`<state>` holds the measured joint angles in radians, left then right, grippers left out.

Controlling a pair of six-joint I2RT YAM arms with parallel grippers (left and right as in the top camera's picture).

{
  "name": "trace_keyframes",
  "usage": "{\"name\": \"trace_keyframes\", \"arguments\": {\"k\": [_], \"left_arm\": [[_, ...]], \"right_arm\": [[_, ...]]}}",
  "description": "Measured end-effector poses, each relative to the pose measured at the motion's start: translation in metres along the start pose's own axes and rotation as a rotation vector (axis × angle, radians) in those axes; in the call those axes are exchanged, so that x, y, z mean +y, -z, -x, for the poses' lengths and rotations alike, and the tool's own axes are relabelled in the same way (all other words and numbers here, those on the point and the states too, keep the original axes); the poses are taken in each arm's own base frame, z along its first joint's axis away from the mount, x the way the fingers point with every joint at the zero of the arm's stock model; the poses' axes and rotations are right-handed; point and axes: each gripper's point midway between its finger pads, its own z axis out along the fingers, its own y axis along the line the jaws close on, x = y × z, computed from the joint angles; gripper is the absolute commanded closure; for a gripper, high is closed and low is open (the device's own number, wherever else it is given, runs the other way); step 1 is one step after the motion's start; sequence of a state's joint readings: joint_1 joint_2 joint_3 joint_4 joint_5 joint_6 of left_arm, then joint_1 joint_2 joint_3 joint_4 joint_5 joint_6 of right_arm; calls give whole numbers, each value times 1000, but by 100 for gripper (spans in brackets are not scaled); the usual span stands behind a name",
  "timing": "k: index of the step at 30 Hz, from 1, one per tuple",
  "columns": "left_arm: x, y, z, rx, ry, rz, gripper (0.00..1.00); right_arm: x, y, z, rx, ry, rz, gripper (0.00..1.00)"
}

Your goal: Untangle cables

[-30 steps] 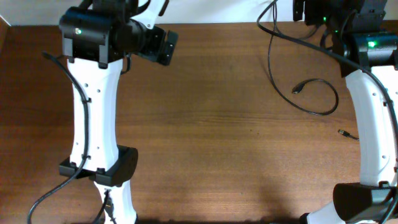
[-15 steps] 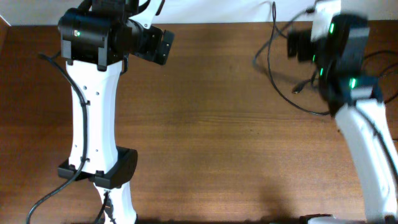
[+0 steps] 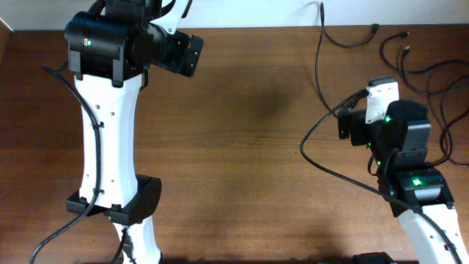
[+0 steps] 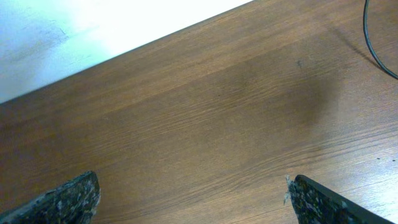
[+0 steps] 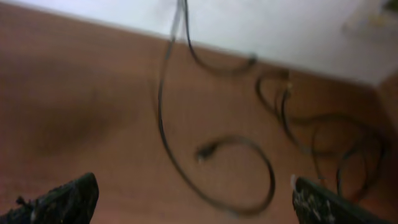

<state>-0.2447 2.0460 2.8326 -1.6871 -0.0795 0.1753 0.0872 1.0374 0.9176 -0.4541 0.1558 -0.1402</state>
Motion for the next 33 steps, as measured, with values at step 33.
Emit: {"name": "trace_keyframes", "arguments": {"k": [33], "left_arm": [[2,13,1,-24,2,12,1]], "right_arm": [[12,90,-63,-30,-165,101,1]]}}
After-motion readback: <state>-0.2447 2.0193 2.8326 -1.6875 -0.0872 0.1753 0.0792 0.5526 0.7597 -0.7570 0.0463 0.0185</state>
